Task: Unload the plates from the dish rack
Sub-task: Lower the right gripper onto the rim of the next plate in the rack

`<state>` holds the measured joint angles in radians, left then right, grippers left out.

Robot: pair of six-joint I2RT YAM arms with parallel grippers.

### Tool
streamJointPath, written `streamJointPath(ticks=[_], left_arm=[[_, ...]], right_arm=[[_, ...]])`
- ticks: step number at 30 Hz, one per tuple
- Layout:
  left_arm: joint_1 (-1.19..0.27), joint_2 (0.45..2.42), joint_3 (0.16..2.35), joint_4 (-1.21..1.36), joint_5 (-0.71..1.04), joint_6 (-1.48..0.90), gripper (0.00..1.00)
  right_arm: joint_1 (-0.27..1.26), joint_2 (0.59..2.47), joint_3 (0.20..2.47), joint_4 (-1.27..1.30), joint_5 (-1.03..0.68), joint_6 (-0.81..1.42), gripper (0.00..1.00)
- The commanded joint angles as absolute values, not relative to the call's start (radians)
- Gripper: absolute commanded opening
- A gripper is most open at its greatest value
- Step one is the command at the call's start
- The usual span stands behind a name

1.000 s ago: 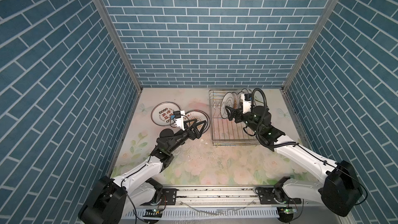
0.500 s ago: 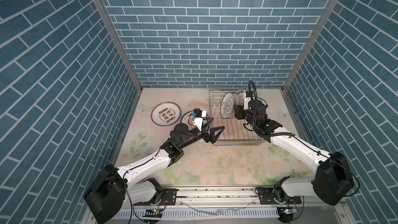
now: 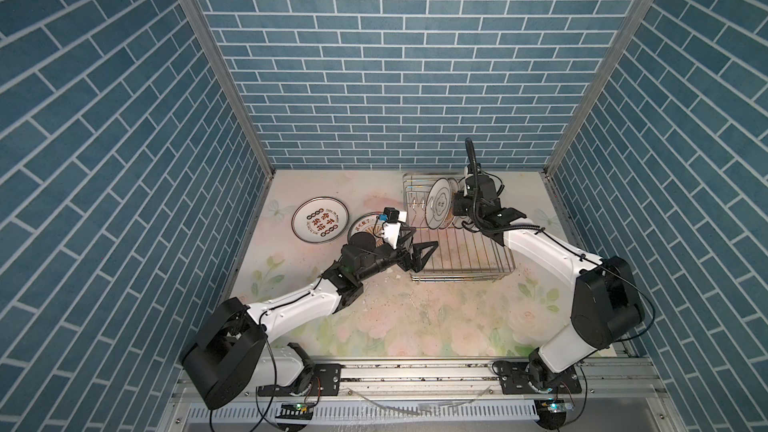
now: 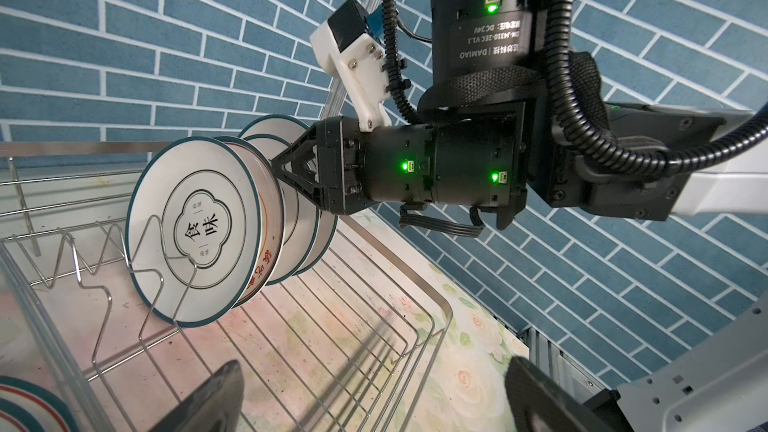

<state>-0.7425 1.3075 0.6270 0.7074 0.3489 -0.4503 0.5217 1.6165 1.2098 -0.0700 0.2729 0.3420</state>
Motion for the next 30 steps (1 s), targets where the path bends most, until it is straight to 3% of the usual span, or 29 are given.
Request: streamJointPath(ticks=[1,11,30], left_arm=[[-0.747,1.314,0.641,0.712,0.327,-0.431,1.0],[-0.747,1.33,0.645,0.69,0.281,-0.423,1.0],[-0.747,1.322,0.628,0.669,0.222,-0.417,1.0]], right_arm=[[0.511,1.648,1.275,-0.107,0.26,0.354,0.27],[0.514,1.741,1.37,-0.158,0.322,0.346,0.16],[0.531,1.858,1.481,-0.213,0.424,0.336,0.15]])
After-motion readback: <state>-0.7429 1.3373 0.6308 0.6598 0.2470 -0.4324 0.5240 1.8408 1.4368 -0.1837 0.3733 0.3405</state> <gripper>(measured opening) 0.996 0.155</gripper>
